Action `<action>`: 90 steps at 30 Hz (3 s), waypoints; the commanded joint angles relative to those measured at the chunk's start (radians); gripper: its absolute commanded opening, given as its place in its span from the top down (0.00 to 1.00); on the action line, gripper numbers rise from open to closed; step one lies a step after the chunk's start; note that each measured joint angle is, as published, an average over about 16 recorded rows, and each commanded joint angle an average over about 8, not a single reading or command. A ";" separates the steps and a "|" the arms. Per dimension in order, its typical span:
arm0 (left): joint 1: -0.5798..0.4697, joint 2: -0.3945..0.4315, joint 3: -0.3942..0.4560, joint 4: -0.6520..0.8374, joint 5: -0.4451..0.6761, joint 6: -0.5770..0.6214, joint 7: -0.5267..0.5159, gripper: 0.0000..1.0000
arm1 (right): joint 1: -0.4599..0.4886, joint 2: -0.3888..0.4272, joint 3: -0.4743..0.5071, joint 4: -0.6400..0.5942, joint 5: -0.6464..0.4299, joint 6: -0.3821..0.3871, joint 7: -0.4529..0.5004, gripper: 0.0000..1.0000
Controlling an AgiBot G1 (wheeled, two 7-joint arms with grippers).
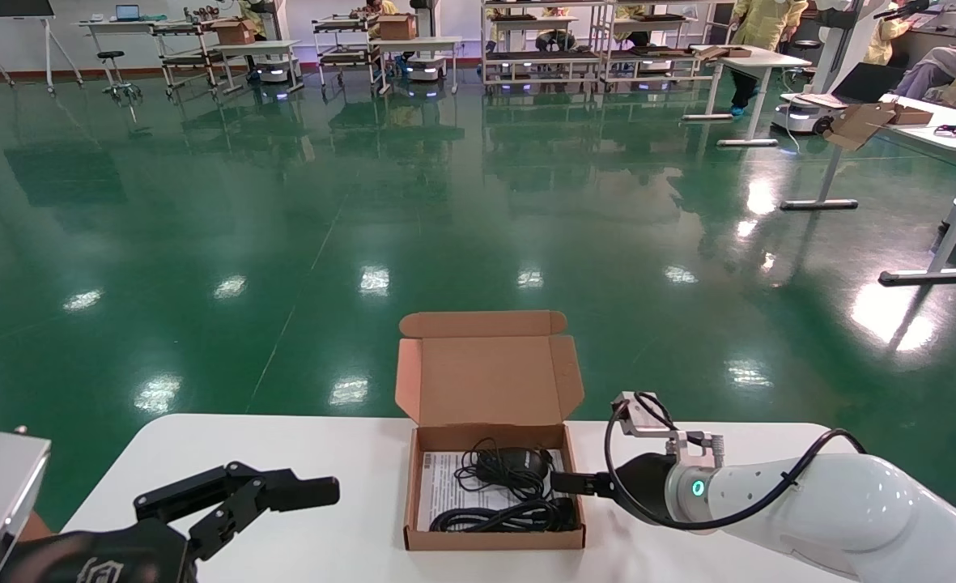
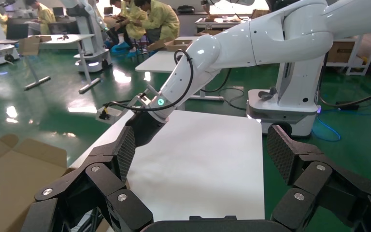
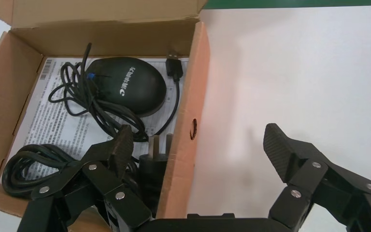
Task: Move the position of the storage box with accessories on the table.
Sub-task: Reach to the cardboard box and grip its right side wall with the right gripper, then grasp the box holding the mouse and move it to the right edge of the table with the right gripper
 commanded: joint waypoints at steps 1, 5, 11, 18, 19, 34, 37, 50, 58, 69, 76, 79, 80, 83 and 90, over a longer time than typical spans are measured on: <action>0.000 0.000 0.000 0.000 0.000 0.000 0.000 0.00 | 0.001 0.001 -0.006 -0.002 0.002 0.006 0.005 1.00; 0.000 0.000 0.000 0.000 0.000 0.000 0.000 0.00 | -0.002 0.001 -0.012 -0.002 0.015 0.003 0.004 1.00; 0.000 0.000 0.000 0.000 0.000 0.000 0.000 0.00 | -0.006 0.000 -0.023 0.004 0.032 -0.001 0.001 1.00; 0.000 0.000 0.000 0.000 0.000 0.000 0.000 0.00 | -0.005 0.001 -0.039 0.005 0.045 -0.005 0.001 1.00; 0.000 0.000 0.000 0.000 0.000 0.000 0.000 0.00 | -0.004 0.001 -0.042 0.004 0.047 -0.005 0.001 1.00; 0.000 0.000 0.000 0.000 0.000 0.000 0.000 0.00 | 0.000 0.006 -0.064 -0.021 0.074 -0.014 -0.015 1.00; 0.000 0.000 0.000 0.000 0.000 0.000 0.000 0.00 | 0.000 0.006 -0.067 -0.025 0.079 -0.016 -0.019 1.00; 0.000 0.000 0.000 0.000 0.000 0.000 0.000 0.00 | 0.032 0.016 -0.073 -0.047 0.101 -0.041 -0.046 1.00; 0.000 0.000 0.000 0.000 0.000 0.000 0.000 0.00 | 0.104 0.057 -0.054 -0.066 0.132 -0.117 -0.104 1.00; 0.000 0.000 0.000 0.000 0.000 0.000 0.000 0.00 | 0.258 0.183 -0.030 -0.073 0.166 -0.299 -0.194 1.00; 0.000 0.000 0.000 0.000 0.000 0.000 0.000 0.00 | 0.342 0.282 -0.033 -0.085 0.156 -0.381 -0.247 1.00; 0.000 0.000 0.000 0.000 0.000 0.000 0.000 0.00 | 0.365 0.321 -0.036 -0.098 0.149 -0.392 -0.270 1.00; 0.000 0.000 0.000 0.000 0.000 0.000 0.000 0.00 | 0.371 0.334 -0.037 -0.103 0.147 -0.393 -0.277 1.00; 0.000 0.000 0.000 0.000 0.000 0.000 0.000 0.00 | 0.387 0.370 -0.041 -0.120 0.139 -0.389 -0.298 1.00; 0.000 0.000 0.000 0.000 0.000 0.000 0.000 0.00 | 0.402 0.440 -0.047 -0.159 0.127 -0.362 -0.347 1.00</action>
